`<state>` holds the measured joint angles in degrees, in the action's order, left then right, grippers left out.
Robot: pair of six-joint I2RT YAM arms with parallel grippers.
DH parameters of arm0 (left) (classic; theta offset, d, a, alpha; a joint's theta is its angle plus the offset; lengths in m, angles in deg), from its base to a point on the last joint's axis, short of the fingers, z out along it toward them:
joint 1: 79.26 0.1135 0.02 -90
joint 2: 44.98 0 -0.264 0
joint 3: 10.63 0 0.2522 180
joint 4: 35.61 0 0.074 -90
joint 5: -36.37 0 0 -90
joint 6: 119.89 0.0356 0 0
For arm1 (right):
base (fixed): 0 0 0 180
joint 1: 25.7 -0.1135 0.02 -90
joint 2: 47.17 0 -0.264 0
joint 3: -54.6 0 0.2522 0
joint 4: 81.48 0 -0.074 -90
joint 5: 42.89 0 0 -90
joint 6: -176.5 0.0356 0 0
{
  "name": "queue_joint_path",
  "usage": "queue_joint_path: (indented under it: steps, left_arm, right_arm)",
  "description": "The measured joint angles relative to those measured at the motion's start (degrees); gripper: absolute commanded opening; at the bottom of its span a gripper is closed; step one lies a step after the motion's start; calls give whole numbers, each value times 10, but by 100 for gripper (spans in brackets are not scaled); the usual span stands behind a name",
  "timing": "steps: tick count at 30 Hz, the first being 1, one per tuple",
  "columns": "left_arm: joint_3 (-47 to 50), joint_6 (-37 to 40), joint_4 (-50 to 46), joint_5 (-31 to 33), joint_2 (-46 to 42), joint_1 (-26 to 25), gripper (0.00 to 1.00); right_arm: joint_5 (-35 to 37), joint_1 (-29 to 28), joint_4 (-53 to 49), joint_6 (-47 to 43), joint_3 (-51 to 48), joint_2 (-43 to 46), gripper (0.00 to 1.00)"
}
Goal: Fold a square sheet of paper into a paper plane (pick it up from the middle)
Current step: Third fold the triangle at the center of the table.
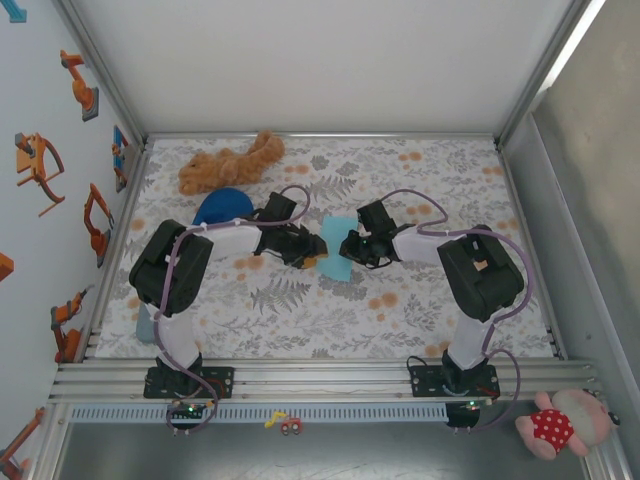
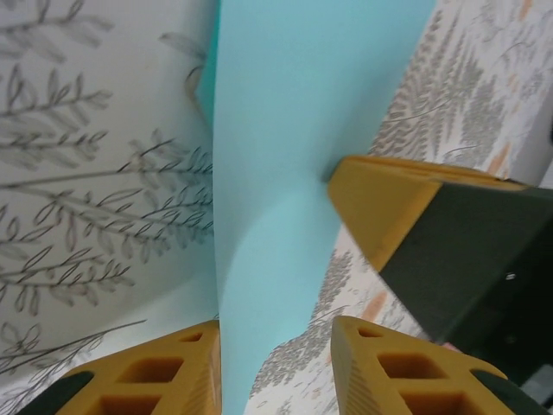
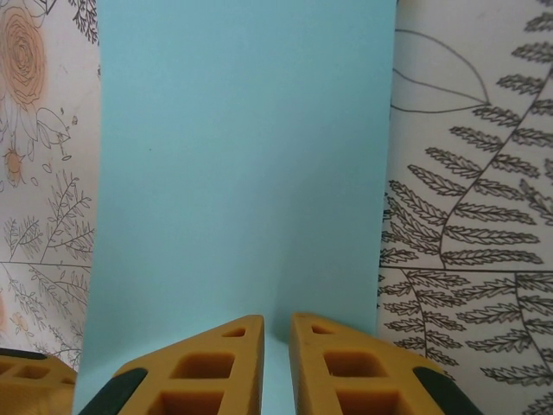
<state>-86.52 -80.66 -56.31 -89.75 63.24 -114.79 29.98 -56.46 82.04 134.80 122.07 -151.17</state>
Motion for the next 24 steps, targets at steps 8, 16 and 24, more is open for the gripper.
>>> queue_joint_path:
  steps: [8,16,24]
  left_arm:
    - [-19,3,2,-10,30,15,28]
    - [-43,7,-2,-25,51,27,25]
    - [-61,15,-7,-36,77,27,20]
  right_arm:
    - [-2,1,5,0,-4,1,17]
    - [-5,2,8,0,-5,2,17]
    - [-7,2,11,0,-7,3,18]
